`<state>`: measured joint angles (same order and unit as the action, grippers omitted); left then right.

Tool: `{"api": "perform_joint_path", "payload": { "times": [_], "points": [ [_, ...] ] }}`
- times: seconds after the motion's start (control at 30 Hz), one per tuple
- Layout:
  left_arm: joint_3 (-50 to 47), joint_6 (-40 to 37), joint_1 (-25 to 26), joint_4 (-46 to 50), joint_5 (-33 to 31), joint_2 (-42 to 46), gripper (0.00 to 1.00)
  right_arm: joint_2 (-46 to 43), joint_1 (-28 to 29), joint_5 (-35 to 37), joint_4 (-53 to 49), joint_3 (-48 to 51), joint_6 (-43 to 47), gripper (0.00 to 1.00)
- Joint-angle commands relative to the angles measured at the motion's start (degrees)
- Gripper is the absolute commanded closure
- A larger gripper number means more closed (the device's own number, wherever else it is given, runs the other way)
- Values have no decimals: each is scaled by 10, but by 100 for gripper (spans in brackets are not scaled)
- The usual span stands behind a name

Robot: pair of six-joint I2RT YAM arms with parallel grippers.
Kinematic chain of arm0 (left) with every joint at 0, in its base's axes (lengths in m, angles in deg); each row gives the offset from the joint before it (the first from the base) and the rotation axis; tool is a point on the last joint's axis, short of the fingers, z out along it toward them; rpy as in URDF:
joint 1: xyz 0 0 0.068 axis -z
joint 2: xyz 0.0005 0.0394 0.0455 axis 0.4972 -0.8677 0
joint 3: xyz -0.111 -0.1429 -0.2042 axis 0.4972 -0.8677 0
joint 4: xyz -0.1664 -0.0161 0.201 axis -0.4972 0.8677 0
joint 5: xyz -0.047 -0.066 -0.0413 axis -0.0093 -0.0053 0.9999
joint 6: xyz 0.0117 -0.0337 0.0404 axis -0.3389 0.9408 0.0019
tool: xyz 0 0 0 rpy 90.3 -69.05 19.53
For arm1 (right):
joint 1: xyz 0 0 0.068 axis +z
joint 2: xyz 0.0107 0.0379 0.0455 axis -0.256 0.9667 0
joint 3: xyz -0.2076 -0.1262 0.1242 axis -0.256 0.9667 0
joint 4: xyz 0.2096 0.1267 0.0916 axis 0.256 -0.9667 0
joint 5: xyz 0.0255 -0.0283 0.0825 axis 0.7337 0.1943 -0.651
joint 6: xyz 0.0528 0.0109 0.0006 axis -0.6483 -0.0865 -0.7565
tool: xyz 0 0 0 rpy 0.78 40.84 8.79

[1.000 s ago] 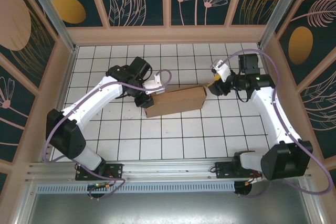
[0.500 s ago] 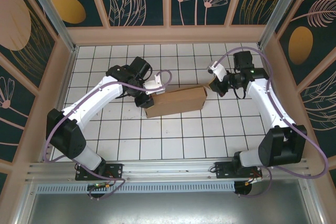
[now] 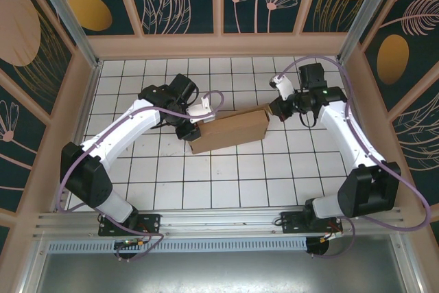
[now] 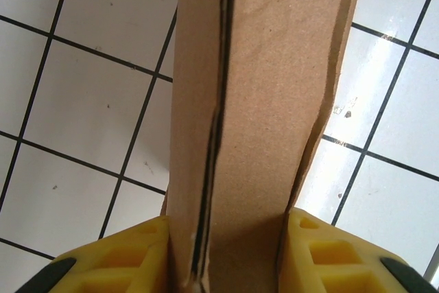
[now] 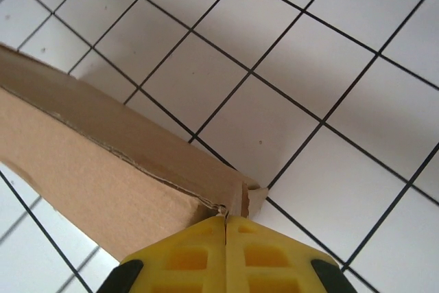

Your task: Fold the paper box

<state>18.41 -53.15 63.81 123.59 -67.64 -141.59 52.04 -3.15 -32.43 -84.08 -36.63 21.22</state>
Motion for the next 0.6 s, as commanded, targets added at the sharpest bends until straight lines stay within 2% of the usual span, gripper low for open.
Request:
{"api": "perform_joint_path", "payload": {
  "times": [0.0, 0.2, 0.43, 0.57],
  "points": [
    [-13, -13, 3, -17, -10, -28, 68, 13, 21, -1, 23, -30, -123, 100],
    [-11, -17, 2, -27, -18, -37, 69, 20, 28, 43, 27, -47, -233, 100],
    [-12, -27, 2, -33, -26, -47, 70, 15, 9, 2, 64, -41, -361, 100],
    [-15, -34, 2, -36, -26, -49, 69, 3, 3, -19, 88, -19, -325, 100]
  ]
}}
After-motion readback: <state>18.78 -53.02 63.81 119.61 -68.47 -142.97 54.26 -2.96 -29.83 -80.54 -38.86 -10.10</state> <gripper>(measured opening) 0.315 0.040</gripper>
